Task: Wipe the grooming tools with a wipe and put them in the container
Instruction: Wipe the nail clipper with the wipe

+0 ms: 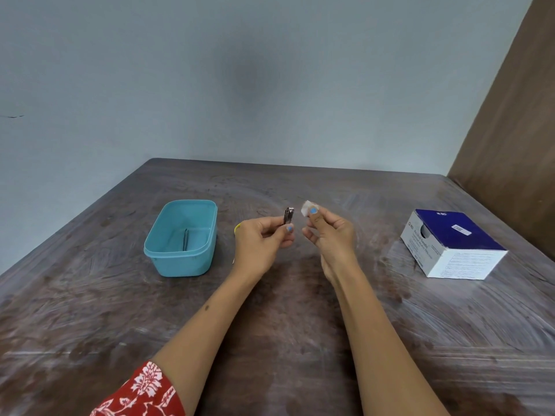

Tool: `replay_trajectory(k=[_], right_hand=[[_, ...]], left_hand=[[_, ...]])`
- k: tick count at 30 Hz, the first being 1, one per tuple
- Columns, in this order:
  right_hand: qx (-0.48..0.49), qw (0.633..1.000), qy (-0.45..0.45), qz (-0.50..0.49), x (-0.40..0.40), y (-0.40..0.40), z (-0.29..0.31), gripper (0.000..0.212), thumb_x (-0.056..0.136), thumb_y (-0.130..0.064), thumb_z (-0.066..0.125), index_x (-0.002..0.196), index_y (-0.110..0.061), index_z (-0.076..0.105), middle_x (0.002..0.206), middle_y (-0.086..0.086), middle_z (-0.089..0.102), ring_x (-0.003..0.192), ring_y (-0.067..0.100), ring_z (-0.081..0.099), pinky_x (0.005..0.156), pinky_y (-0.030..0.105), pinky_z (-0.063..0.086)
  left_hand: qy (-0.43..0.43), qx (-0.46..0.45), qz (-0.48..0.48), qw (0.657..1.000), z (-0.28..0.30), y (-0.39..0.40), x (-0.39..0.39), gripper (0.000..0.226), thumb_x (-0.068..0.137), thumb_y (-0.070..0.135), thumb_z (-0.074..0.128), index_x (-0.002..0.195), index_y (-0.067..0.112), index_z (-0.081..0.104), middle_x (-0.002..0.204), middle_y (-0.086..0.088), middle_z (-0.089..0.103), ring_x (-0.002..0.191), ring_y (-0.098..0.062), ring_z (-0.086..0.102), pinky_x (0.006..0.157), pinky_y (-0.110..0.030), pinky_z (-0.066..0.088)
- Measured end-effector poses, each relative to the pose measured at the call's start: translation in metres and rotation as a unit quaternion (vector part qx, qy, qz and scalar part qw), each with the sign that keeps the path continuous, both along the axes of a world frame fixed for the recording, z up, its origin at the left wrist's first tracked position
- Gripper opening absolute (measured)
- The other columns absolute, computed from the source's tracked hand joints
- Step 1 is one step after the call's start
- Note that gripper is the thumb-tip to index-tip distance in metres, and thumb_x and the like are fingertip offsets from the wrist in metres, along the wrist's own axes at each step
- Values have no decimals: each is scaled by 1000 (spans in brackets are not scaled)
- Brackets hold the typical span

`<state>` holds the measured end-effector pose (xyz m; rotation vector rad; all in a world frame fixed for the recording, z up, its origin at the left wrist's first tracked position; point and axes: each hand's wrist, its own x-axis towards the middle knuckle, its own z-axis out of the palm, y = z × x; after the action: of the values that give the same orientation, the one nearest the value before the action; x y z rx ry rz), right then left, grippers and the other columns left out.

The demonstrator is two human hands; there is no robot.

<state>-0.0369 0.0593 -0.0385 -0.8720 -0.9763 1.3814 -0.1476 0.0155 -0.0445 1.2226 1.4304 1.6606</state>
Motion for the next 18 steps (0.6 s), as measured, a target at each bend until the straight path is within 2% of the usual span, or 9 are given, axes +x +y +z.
replay_trajectory(k=[3, 7, 10, 15, 18], right_hand=[[65, 996, -53, 10, -2, -4, 2, 19, 87, -1, 61, 96, -16, 69, 77, -8, 69, 67, -1, 62, 66, 17, 52], [154, 977, -147, -13, -2, -6, 0, 15, 78, 0, 70, 86, -13, 70, 75, 0, 69, 64, 1, 64, 59, 15, 50], [168, 970, -177, -12, -3, -8, -2, 8, 80, -7, 70, 86, -10, 74, 73, 0, 72, 66, 5, 67, 60, 17, 50], [190, 957, -217, -30, -5, -5, -7, 13, 79, -6, 71, 85, -18, 74, 79, 0, 72, 70, 10, 69, 69, 24, 55], [193, 954, -216, -73, -4, -3, -7, 14, 82, -5, 68, 85, -17, 72, 78, -3, 70, 70, 7, 66, 66, 20, 53]], left_hand=[[-53, -14, -38, 998, 2, -1, 2, 16, 84, -3, 61, 99, -5, 66, 76, -14, 68, 63, -11, 69, 65, -21, 58], [-86, -29, -58, 994, 3, -1, 2, 22, 85, -5, 58, 106, -10, 62, 83, -17, 68, 64, -11, 69, 66, -20, 58], [-88, -33, -67, 993, 6, -3, 3, 25, 84, -7, 57, 109, -9, 61, 87, -17, 67, 65, -8, 69, 67, -19, 57], [-93, -40, -89, 991, 9, -6, 2, 28, 83, -13, 55, 111, -12, 59, 86, -14, 66, 64, -5, 68, 65, -16, 56], [-101, -57, -107, 987, 8, -7, 2, 28, 82, -14, 56, 110, -13, 58, 82, -13, 68, 64, -10, 69, 65, -19, 57]])
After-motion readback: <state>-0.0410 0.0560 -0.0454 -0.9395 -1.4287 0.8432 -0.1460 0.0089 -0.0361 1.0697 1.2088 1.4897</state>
